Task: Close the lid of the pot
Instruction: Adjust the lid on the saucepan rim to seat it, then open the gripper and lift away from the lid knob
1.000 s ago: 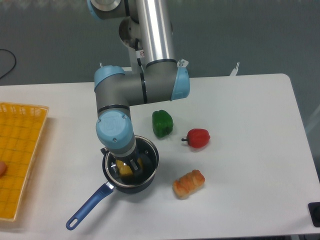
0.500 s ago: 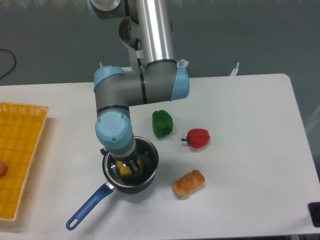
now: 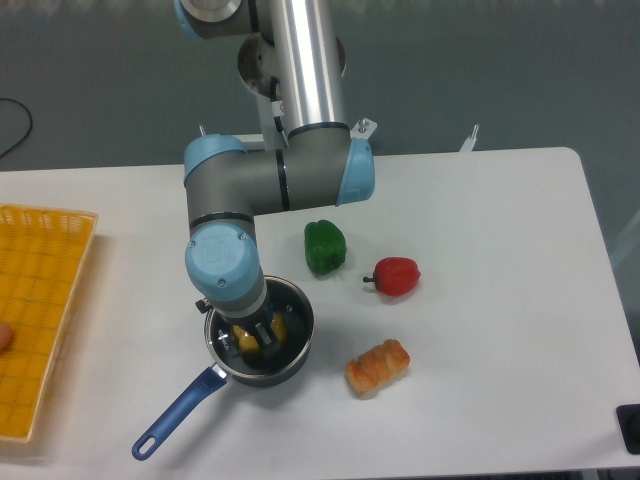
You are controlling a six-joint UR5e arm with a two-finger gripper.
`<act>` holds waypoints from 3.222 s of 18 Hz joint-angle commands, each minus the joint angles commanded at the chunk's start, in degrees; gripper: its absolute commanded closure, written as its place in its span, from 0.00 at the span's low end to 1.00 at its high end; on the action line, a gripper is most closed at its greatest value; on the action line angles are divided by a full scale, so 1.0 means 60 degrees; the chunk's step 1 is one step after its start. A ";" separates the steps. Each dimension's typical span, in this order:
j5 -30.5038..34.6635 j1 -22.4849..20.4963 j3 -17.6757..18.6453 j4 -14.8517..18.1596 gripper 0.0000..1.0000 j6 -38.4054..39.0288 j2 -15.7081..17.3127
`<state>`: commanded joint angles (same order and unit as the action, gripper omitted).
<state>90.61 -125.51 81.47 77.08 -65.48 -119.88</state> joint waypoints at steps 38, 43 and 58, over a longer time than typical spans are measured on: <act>0.0059 0.0000 0.0234 -0.0015 0.18 -0.0117 0.0146; 0.0059 0.0000 0.0234 -0.0029 0.01 -0.0205 0.0161; 0.0440 -0.0584 0.0717 -0.0029 0.00 -0.0643 0.1332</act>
<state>93.25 -129.01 85.78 76.90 -69.34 -111.89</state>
